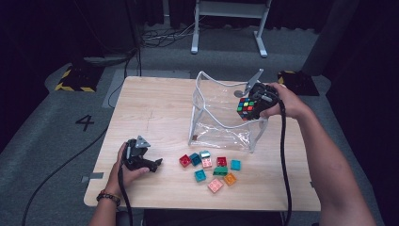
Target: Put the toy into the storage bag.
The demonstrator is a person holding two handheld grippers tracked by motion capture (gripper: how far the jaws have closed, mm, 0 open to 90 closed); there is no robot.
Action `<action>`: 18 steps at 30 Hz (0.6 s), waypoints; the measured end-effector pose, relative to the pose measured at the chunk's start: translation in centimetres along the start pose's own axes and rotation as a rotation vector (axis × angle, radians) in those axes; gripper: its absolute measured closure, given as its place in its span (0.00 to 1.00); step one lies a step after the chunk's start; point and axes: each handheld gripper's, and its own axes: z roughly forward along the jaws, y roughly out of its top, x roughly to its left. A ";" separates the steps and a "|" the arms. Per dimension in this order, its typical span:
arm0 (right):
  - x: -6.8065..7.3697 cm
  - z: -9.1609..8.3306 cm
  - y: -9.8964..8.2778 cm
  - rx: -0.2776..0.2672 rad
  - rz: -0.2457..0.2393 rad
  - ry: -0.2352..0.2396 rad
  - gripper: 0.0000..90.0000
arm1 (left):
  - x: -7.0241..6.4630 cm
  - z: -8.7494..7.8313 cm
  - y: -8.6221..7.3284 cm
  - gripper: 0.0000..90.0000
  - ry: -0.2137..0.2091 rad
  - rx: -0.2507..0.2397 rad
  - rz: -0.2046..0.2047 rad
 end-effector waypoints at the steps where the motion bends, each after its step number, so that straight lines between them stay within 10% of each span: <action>1: 0.0 0.0 0.0 0.000 0.000 0.000 0.38 | 0.0 0.0 0.0 0.00 0.000 0.000 -0.001; 18: -0.4 -0.1 0.2 0.148 0.072 0.011 0.38 | 0.0 0.0 0.0 0.00 0.000 0.000 -0.001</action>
